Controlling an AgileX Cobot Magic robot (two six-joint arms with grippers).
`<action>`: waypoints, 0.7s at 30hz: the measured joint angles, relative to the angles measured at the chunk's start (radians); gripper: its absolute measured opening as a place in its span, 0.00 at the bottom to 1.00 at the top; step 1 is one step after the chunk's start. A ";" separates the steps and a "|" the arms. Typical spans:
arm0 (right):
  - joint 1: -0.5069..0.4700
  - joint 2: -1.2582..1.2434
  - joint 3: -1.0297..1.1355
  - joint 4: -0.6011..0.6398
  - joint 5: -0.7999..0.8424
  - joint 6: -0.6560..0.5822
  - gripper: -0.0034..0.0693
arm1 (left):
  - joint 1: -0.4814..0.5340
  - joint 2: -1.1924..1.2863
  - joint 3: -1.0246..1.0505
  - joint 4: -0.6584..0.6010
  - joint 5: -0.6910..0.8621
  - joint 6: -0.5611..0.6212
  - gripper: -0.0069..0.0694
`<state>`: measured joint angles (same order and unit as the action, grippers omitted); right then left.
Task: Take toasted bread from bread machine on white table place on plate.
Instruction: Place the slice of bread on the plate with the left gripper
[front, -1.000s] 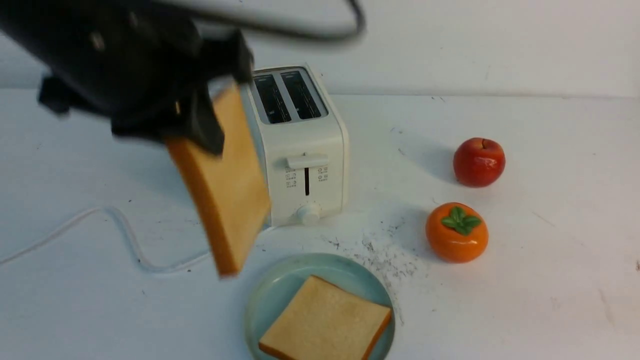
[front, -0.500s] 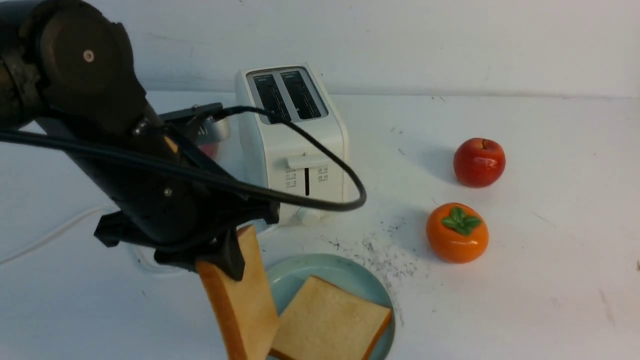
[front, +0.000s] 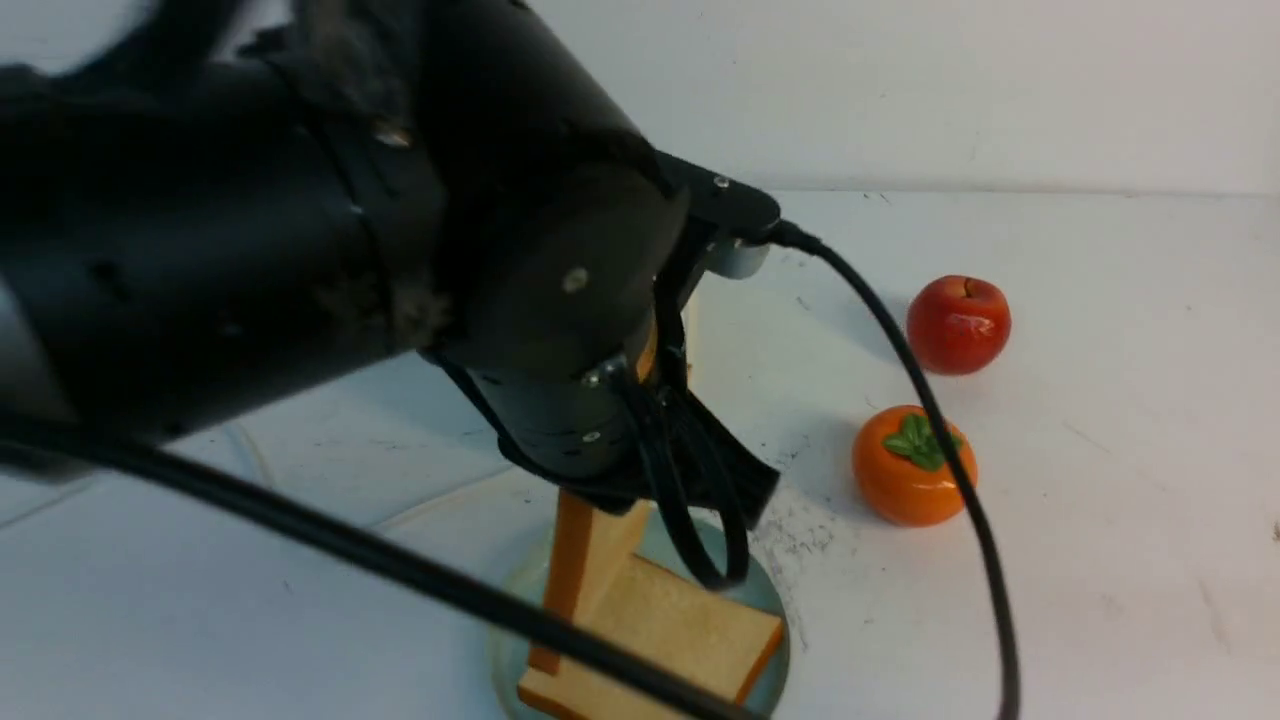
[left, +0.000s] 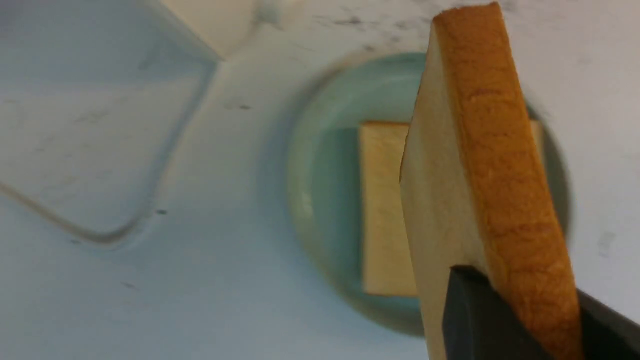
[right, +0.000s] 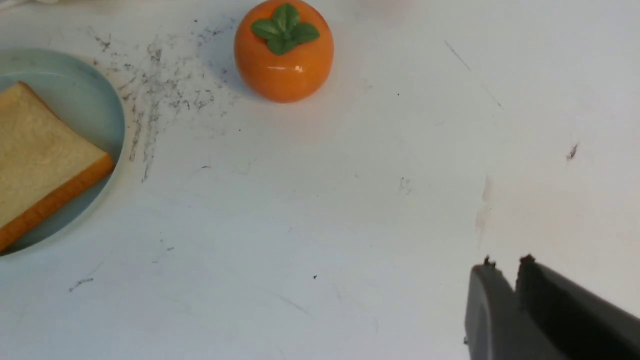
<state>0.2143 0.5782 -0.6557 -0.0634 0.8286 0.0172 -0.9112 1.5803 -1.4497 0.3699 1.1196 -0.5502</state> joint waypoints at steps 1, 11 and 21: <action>0.000 0.000 0.000 0.000 0.000 0.000 0.16 | 0.000 0.018 0.000 0.032 0.000 -0.016 0.21; 0.000 0.000 0.000 0.002 0.001 0.000 0.16 | 0.000 0.205 0.000 0.114 -0.123 -0.048 0.21; 0.000 0.000 0.000 0.003 0.001 0.000 0.17 | 0.000 0.247 -0.005 0.122 -0.132 -0.050 0.21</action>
<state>0.2143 0.5782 -0.6557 -0.0599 0.8297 0.0172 -0.9112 1.8270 -1.4551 0.4915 0.9871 -0.6004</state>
